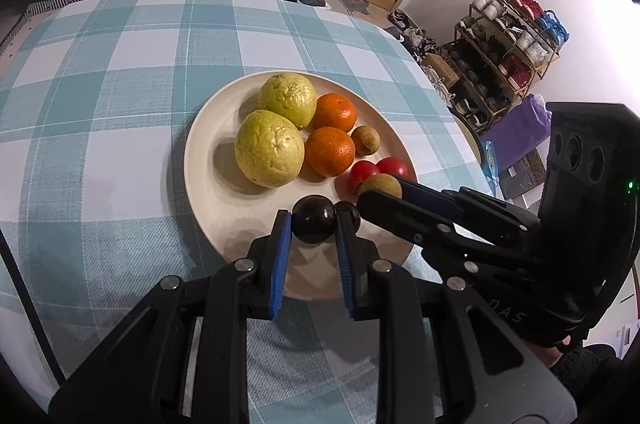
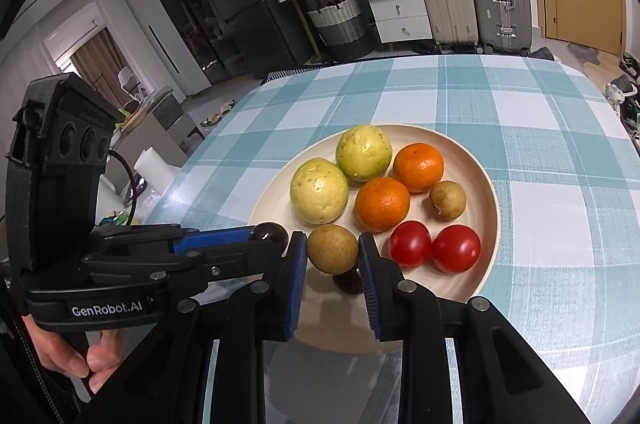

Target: Organize fruits

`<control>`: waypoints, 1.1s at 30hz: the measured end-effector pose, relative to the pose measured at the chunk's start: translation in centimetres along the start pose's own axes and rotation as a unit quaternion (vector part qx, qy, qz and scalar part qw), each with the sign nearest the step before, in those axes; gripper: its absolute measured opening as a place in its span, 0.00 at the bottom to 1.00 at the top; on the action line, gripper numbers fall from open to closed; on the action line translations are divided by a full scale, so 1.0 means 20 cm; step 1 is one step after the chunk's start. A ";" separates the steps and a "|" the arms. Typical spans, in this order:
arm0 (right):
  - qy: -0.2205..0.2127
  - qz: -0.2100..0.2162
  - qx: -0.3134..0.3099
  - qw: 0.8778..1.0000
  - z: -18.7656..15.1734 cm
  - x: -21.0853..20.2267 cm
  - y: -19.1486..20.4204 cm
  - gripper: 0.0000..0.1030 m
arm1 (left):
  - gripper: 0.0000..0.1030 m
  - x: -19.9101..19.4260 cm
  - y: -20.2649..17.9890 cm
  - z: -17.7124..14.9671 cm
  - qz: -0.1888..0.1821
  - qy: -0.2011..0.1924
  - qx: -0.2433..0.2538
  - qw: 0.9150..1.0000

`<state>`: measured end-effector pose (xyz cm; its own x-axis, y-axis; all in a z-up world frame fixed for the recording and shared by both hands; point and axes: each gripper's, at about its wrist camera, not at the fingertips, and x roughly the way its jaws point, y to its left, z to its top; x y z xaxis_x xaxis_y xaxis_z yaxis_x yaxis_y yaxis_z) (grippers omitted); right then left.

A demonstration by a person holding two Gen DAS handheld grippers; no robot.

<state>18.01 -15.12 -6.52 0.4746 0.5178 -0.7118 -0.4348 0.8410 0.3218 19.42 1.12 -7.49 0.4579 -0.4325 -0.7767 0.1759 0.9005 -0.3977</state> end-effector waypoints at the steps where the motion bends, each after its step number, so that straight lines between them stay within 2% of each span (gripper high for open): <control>1: 0.000 -0.001 0.000 1.000 0.00 0.01 0.00 0.26 | 0.19 0.01 0.00 0.00 0.000 0.000 0.000 1.000; 12: 0.007 -0.009 0.010 1.000 0.03 0.06 -0.02 0.27 | 0.19 0.06 0.02 0.04 -0.007 0.004 -0.010 1.000; 15: -0.002 -0.009 0.014 1.000 0.03 0.04 -0.03 0.36 | 0.19 0.06 0.03 0.05 -0.006 0.005 -0.013 1.000; 18: -0.011 -0.012 0.014 1.000 0.03 0.02 -0.04 0.38 | 0.20 0.06 0.02 0.04 -0.004 0.006 -0.013 1.000; 20: -0.014 -0.013 0.016 1.000 0.03 0.00 -0.05 0.39 | 0.27 0.05 0.02 0.04 -0.006 0.007 -0.013 1.000; 21: -0.016 -0.013 0.019 1.000 0.02 -0.01 -0.05 0.41 | 0.36 0.05 0.02 0.04 -0.006 0.007 -0.013 1.000; 22: -0.019 -0.014 0.021 0.999 0.02 -0.02 -0.06 0.43 | 0.41 0.04 0.02 0.04 -0.005 0.005 -0.014 1.000; 33: -0.044 -0.025 0.033 0.998 0.02 -0.15 -0.07 0.47 | 0.43 -0.09 -0.02 0.01 0.005 -0.015 -0.012 1.000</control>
<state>17.48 -17.91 -4.59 0.5608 0.4835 -0.6722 -0.3591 0.8735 0.3287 18.74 1.56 -5.90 0.4851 -0.4221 -0.7659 0.1512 0.9031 -0.4020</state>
